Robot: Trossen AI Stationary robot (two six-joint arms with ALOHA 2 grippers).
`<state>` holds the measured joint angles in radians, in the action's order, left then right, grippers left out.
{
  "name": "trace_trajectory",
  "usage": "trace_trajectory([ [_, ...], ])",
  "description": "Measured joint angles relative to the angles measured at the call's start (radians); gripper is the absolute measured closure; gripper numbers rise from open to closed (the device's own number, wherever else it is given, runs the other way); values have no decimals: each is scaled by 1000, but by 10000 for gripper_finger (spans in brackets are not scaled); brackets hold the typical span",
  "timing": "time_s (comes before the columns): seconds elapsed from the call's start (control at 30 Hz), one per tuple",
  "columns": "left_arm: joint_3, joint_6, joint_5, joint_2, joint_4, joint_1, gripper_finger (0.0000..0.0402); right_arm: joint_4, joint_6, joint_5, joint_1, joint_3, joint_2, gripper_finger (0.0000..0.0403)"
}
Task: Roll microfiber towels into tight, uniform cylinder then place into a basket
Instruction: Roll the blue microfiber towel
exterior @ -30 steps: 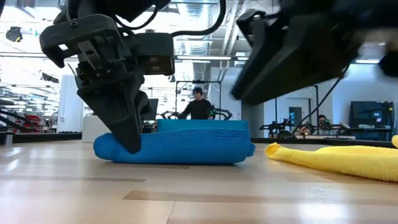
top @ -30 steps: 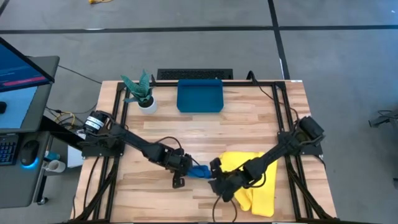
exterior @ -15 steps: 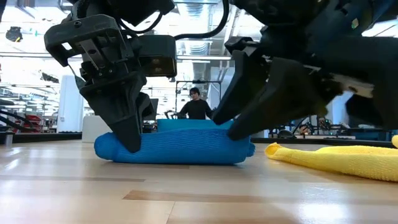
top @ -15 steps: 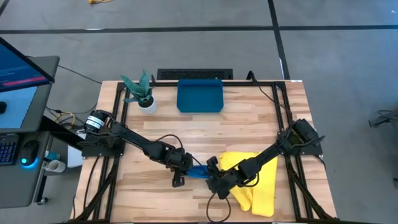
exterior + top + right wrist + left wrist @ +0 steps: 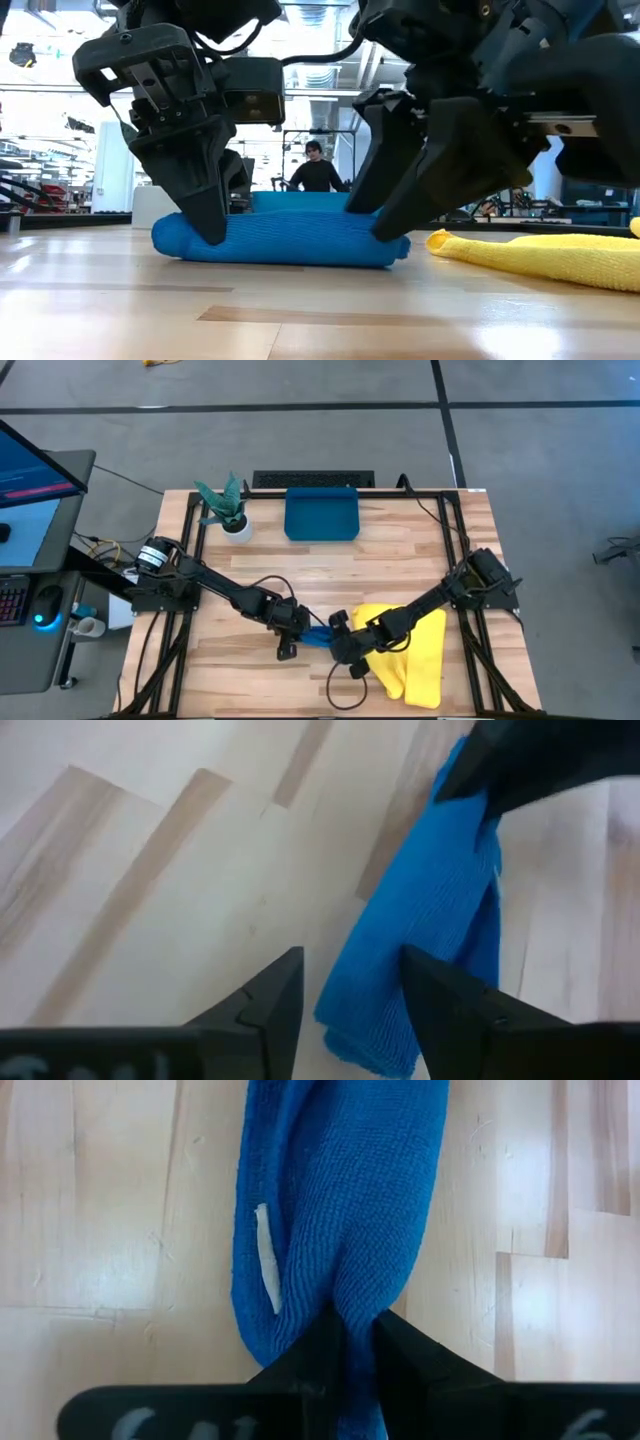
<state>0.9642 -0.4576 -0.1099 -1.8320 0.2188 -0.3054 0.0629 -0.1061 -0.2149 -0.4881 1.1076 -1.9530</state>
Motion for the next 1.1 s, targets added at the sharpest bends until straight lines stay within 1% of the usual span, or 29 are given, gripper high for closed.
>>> trace_trajectory([
  [0.13,0,-12,-15,0,0,2,368,12,20,16,6,0,0,220],
  [0.27,0,-20,-20,0,-1,5,368,-12,20,33,14,1,-43,220],
  [0.37,1,-24,-21,0,1,5,368,-69,28,100,30,6,-73,222],
  [0.47,2,-25,-28,0,1,5,368,-70,40,168,53,5,-75,227],
  [0.53,2,-25,-34,0,-1,5,368,-60,70,187,66,5,-76,235],
  [0.7,2,-25,-37,0,14,5,368,-45,155,207,96,6,-76,272],
  [0.8,3,-25,-40,0,19,5,368,-38,214,210,107,6,-77,303],
  [0.9,3,-25,-41,0,21,5,368,-38,278,247,113,5,-71,341],
  [0.97,3,-25,-41,0,21,5,368,-47,342,270,111,3,-71,365],
  [1.03,3,-41,-44,0,21,5,368,-64,427,271,104,1,-71,382],
  [1.1,2,-88,-85,0,26,5,368,-88,518,267,91,1,-73,384],
])
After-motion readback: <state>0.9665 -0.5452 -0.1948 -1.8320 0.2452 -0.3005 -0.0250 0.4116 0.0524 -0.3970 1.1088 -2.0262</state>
